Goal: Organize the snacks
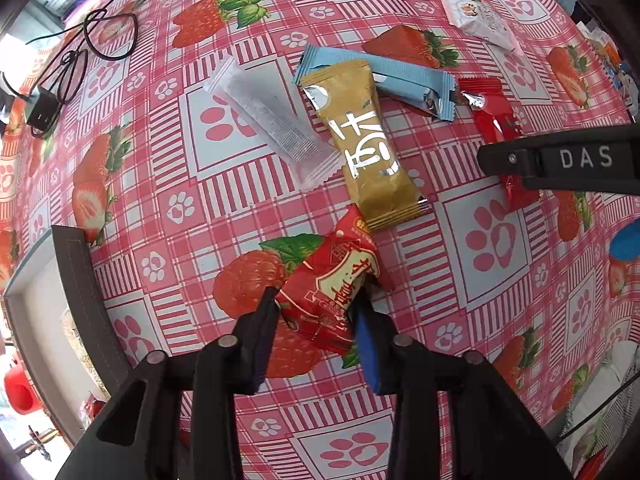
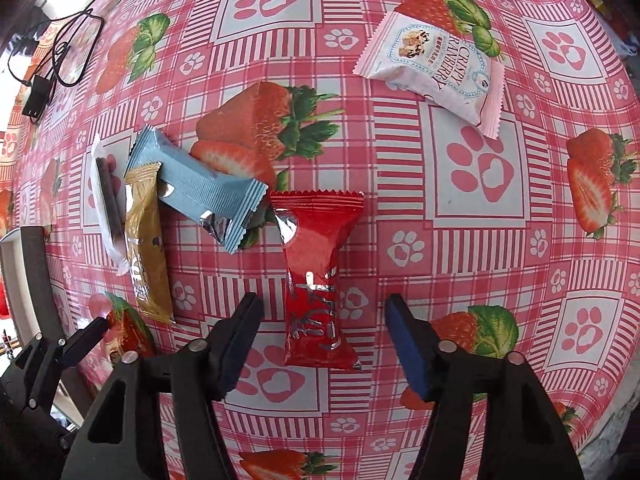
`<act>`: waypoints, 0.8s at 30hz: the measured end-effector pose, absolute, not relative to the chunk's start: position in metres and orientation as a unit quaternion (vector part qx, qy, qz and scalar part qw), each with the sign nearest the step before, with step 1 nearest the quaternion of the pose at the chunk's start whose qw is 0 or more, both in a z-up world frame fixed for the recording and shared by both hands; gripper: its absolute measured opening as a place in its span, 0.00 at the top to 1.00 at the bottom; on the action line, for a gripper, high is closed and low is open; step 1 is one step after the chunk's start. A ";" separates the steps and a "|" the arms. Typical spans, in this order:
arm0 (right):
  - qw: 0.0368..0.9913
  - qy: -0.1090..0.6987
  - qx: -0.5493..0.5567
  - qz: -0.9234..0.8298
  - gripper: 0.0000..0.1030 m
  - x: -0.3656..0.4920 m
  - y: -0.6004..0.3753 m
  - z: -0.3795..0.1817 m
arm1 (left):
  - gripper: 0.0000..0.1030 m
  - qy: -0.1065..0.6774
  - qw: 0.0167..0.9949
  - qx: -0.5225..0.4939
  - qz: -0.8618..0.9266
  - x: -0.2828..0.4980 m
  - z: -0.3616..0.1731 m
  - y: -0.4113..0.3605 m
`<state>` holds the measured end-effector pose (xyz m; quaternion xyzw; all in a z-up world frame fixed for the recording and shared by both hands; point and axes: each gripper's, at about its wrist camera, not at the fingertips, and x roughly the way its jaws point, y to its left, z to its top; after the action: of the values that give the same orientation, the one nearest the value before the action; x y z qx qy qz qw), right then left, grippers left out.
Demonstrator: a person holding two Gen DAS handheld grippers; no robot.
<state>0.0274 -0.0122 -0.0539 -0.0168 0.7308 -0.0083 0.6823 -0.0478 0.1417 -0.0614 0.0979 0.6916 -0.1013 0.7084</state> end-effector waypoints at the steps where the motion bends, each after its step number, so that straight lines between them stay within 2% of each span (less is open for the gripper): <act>1: 0.684 0.730 -0.022 -0.005 0.57 0.027 -0.013 -0.052 | 0.73 0.693 0.707 0.098 -0.100 -0.050 -0.061 0.144; 2: 0.683 0.730 -0.025 -0.002 0.69 0.026 -0.014 -0.051 | 0.73 0.696 0.705 0.095 -0.098 -0.054 -0.062 0.147; 3: 0.680 0.733 -0.023 0.000 0.73 0.024 -0.017 -0.051 | 0.73 0.699 0.703 0.089 -0.093 -0.061 -0.061 0.154; 10: 0.664 0.748 -0.025 0.015 0.73 -0.039 -0.033 -0.052 | 0.72 0.719 0.687 0.064 -0.083 -0.127 -0.065 0.191; 15: 0.650 0.760 -0.022 0.019 0.73 -0.085 -0.038 -0.055 | 0.67 0.718 0.684 0.089 -0.094 -0.158 -0.067 0.188; 17: 0.648 0.761 -0.022 0.017 0.73 -0.094 -0.040 -0.055 | 0.56 0.720 0.682 0.093 -0.093 -0.163 -0.068 0.181; 20: 0.648 0.762 -0.015 0.011 0.73 -0.104 -0.042 -0.055 | 0.46 0.719 0.682 0.107 -0.082 -0.155 -0.068 0.171; 21: 0.648 0.762 -0.016 0.009 0.72 -0.105 -0.043 -0.054 | 0.38 0.718 0.682 0.113 -0.079 -0.148 -0.067 0.169; 22: 0.648 0.761 -0.019 0.008 0.70 -0.113 -0.040 -0.055 | 0.34 0.717 0.683 0.117 -0.076 -0.145 -0.066 0.169; 23: 0.647 0.762 -0.023 0.007 0.50 -0.114 -0.038 -0.056 | 0.29 0.714 0.686 0.120 -0.075 -0.135 -0.064 0.173; 24: 0.650 0.760 -0.027 0.004 0.19 -0.116 -0.034 -0.054 | 0.27 0.711 0.689 0.122 -0.074 -0.131 -0.062 0.173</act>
<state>-0.1162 -0.0341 -0.0540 -0.0268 0.7596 0.0045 0.6498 -0.1313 0.1725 -0.0625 0.1222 0.7110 -0.0741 0.6885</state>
